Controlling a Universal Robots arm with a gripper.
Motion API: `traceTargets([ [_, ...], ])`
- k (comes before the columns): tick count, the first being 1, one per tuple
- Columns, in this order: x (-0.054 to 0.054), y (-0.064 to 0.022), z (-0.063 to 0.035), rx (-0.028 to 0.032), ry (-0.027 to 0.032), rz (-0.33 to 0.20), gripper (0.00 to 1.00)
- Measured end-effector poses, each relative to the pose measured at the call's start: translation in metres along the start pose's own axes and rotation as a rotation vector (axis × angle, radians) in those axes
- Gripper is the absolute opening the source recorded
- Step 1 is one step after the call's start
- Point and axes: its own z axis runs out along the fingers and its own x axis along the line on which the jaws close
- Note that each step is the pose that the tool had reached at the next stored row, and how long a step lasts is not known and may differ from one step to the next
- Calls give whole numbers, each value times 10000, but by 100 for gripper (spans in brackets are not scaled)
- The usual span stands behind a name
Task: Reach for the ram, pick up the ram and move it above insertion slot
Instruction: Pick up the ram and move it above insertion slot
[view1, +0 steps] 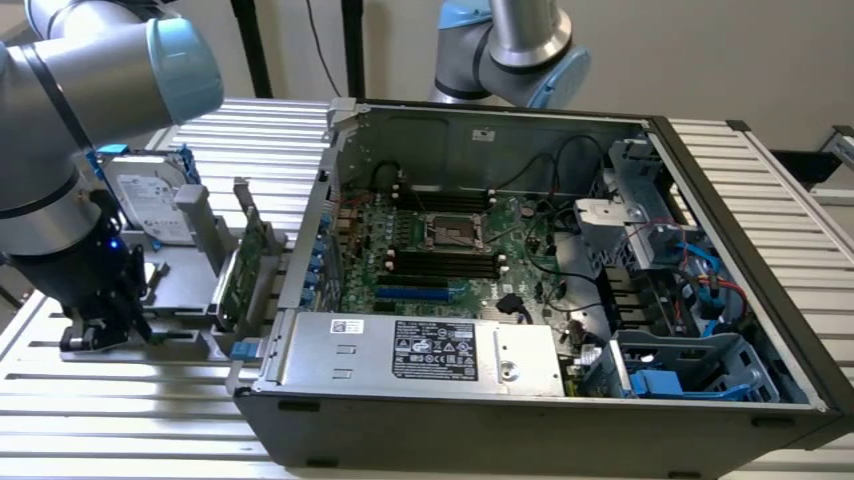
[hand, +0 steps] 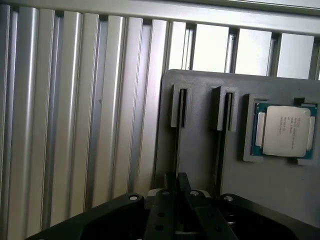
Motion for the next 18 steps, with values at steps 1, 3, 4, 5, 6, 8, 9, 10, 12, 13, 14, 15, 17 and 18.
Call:
traceTargets([
  [1, 0, 0, -5, -1, 2, 12, 13],
  [3, 0, 0, -15, 1, 3, 37, 13],
  [4, 0, 1, -20, 0, 5, 50, 13],
  [5, 0, 1, -25, 0, 4, 64, 13],
  [6, 0, 1, -31, 0, 5, 77, 13],
  [8, 0, 2, -44, 0, 5, 104, 13],
  [9, 0, 2, -50, -1, 5, 118, 13],
  [10, 0, 2, -57, -1, 5, 130, 13],
  [12, 0, 2, -74, -1, 8, 153, 13],
  [13, 0, 3, -82, -1, 8, 164, 13],
  [14, 0, 3, -91, 0, 9, 174, 13],
  [15, 0, 3, -101, -1, 9, 184, 13],
  [17, 0, 4, -121, 0, 9, 201, 13],
  [18, 0, 4, -133, -1, 9, 209, 13],
])
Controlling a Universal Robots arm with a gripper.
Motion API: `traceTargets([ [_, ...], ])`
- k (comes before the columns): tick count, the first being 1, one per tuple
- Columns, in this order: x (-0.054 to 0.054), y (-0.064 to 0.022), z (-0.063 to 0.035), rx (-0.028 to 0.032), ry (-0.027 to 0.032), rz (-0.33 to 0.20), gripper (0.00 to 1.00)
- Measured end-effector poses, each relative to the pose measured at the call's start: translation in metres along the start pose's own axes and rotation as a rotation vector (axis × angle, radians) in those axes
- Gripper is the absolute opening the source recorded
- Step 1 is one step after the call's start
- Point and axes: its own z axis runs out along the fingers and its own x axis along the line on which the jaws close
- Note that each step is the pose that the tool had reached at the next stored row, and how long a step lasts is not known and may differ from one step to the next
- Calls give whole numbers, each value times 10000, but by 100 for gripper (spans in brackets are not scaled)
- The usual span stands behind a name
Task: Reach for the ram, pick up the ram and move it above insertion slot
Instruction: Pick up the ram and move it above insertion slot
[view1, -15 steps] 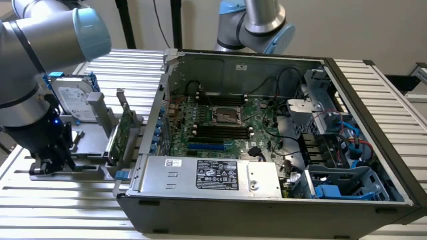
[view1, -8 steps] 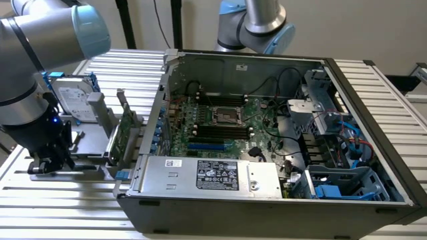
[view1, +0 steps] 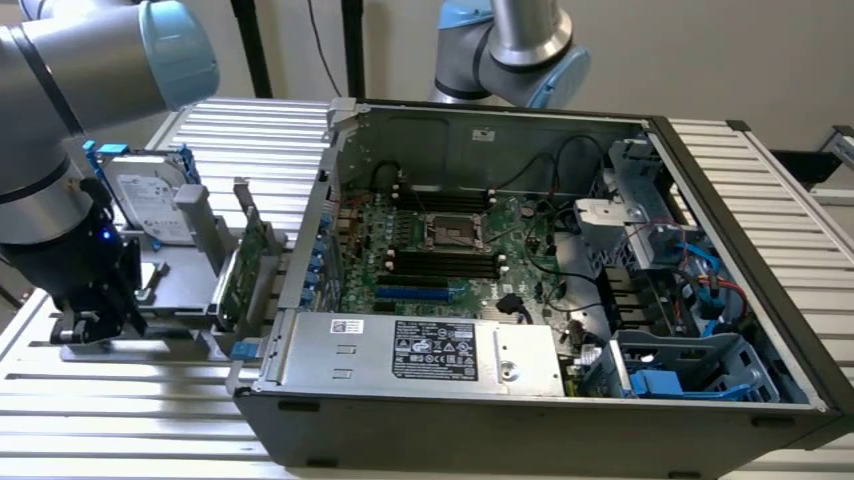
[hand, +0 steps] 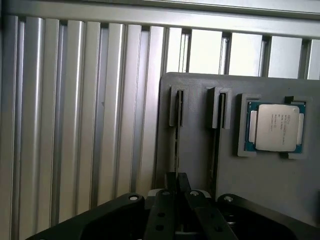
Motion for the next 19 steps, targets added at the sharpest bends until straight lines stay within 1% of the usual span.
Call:
traceTargets([
  [7, -1, 3, -97, 2, -1, 46, 13],
  [10, -1, 4, -167, 0, -1, 54, 13],
  [15, -1, 8, -341, 1, -1, 56, 13],
  [19, -1, 3, -525, -3, 0, 56, 13],
])
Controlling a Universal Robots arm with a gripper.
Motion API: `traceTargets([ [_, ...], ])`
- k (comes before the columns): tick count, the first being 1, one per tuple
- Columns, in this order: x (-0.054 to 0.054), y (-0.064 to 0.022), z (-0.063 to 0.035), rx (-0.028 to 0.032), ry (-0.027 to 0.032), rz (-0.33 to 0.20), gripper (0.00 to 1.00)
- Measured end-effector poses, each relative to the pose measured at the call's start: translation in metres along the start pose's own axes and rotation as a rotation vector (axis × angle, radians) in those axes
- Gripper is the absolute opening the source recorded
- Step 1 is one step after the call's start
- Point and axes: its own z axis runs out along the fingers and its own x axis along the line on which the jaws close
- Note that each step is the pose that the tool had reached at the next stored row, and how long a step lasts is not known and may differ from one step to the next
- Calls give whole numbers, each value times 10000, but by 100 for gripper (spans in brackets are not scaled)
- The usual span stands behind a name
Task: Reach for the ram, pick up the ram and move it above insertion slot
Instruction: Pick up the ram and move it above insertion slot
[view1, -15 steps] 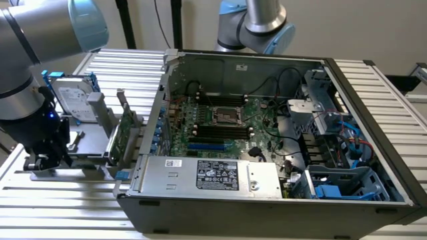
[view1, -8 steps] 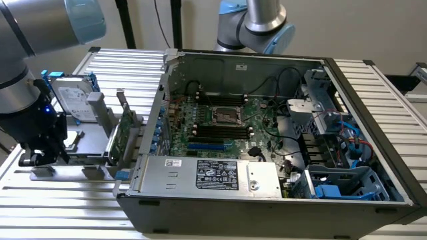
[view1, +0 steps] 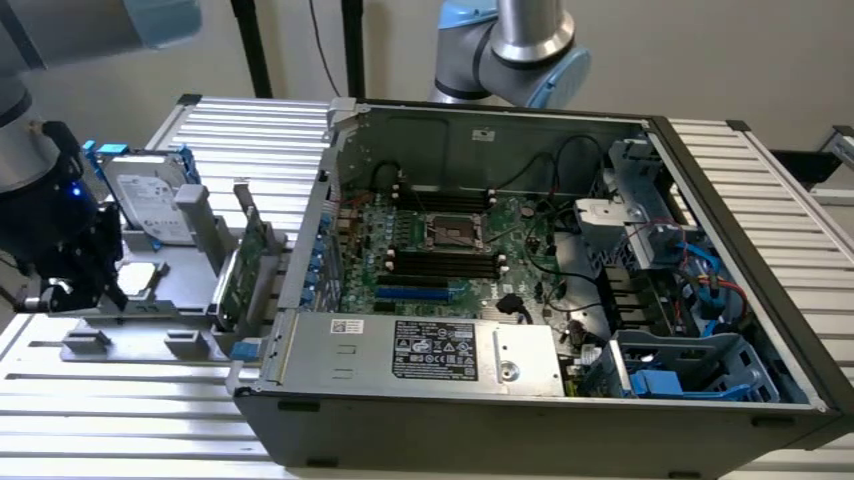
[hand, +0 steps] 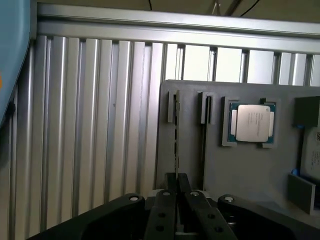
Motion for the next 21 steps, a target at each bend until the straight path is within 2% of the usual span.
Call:
traceTargets([
  [9, 1, -66, -409, -4, -2, 0, 13],
  [21, -17, -273, -928, -13, -20, -46, 13],
])
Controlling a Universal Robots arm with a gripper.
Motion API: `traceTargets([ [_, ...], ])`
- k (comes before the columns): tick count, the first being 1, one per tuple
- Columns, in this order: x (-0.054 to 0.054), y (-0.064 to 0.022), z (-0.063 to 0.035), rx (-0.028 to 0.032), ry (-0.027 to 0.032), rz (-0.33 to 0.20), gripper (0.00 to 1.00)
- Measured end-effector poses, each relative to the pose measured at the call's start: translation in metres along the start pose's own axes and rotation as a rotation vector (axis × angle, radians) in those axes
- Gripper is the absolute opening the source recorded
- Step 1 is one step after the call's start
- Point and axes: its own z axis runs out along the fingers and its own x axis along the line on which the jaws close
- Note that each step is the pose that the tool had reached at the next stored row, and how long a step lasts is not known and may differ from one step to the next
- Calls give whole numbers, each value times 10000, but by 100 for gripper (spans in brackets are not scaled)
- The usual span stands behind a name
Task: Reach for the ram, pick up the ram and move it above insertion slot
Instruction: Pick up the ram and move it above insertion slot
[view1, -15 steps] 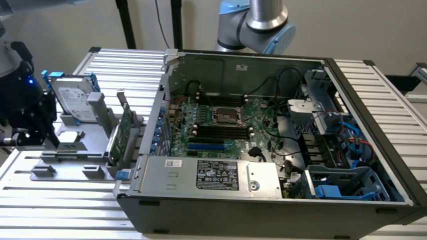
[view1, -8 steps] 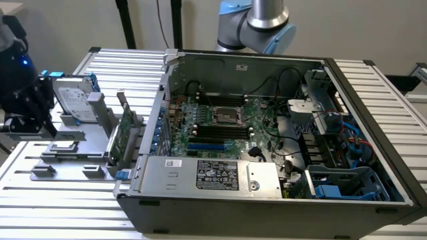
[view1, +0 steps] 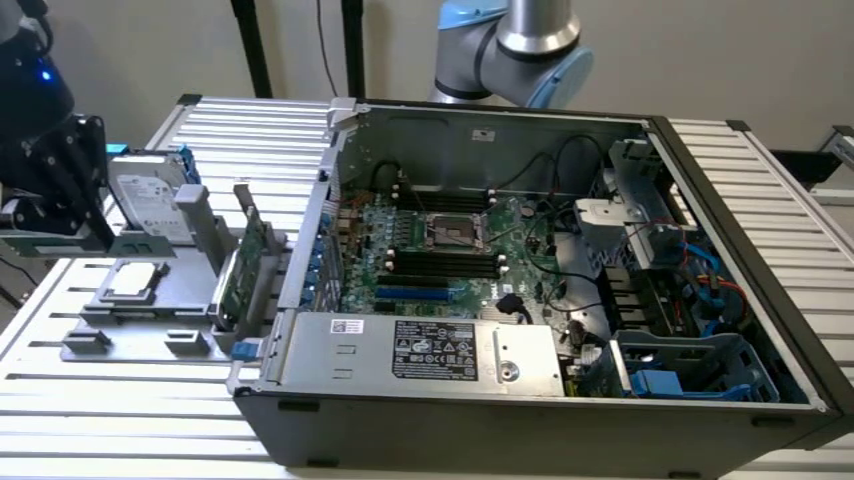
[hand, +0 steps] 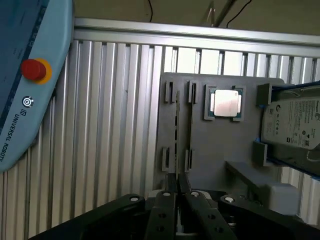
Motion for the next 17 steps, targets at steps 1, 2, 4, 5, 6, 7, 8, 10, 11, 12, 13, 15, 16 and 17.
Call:
traceTargets([
  [1, -1, -21, -37, -4, -2, -5, 13],
  [2, -1, -42, -69, -7, -5, -9, 13],
  [4, -3, -86, -121, -13, -17, -16, 13],
  [5, -3, -109, -146, -17, -22, -18, 13],
  [6, -4, -131, -170, -22, -27, -21, 13],
  [7, -5, -153, -193, -26, -32, -24, 13],
  [8, -5, -178, -219, -31, -41, -29, 13],
  [10, -6, -226, -262, -38, -57, -36, 13],
  [11, -6, -251, -279, -41, -65, -39, 13],
  [12, -7, -277, -294, -44, -72, -40, 13],
  [13, -8, -304, -306, -46, -81, -42, 13],
  [15, -9, -361, -326, -52, -98, -43, 13],
  [16, -10, -392, -333, -54, -108, -43, 13],
  [17, -11, -423, -338, -55, -118, -44, 13],
])
